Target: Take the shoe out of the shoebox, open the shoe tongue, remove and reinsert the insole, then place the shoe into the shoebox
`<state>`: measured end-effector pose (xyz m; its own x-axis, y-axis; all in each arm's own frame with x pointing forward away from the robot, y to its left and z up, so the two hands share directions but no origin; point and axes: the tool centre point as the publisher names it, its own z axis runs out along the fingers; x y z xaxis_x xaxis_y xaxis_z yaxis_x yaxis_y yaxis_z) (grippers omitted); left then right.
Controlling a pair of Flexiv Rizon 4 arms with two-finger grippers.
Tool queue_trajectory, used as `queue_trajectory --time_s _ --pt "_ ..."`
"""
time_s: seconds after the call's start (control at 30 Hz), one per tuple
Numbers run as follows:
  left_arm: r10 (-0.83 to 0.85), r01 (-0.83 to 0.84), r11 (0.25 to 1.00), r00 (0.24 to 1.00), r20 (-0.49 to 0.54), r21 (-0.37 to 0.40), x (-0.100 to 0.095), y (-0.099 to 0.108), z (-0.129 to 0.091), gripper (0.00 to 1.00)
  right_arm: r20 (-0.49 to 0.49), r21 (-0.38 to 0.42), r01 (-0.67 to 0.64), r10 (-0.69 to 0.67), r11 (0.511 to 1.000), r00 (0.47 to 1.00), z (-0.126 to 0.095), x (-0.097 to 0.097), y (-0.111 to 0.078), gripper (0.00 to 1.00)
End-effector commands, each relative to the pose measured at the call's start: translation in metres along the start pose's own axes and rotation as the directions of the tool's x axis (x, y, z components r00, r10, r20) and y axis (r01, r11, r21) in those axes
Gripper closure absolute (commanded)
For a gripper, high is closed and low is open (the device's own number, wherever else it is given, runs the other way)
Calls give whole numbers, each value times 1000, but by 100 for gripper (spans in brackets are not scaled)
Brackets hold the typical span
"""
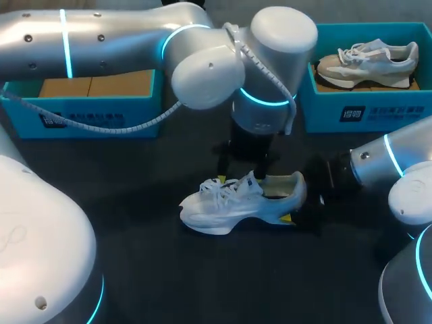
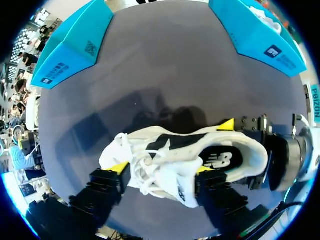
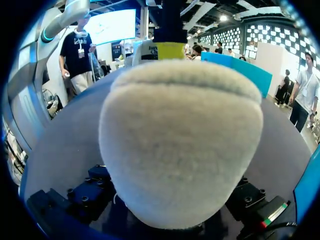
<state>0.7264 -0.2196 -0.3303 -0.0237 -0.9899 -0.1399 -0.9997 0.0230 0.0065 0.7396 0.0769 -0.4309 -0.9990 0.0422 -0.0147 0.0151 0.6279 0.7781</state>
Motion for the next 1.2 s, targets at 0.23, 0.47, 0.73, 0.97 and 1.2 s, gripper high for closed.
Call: queue_trajectory --time_s 0.23,0.47,0.73,0.97,1.2 --pt "38 -42 999 993 -113 -29 -13 13 -10 100 0 4 0 0 1000 1000 8 0 -4 100" --pt "29 -38 998 984 -176 -48 -32 20 -16 100 0 4 0 0 1000 1000 8 0 -4 100" --pt "-13 4 999 984 -180 -50 -62 25 -14 100 0 4 0 0 1000 1000 8 0 -4 100" --pt "-68 60 997 987 -145 -56 -86 26 0 100 0 4 0 0 1000 1000 8 0 -4 100" --pt "-97 87 992 989 -109 -89 -101 28 25 100 0 4 0 0 1000 1000 8 0 -4 100"
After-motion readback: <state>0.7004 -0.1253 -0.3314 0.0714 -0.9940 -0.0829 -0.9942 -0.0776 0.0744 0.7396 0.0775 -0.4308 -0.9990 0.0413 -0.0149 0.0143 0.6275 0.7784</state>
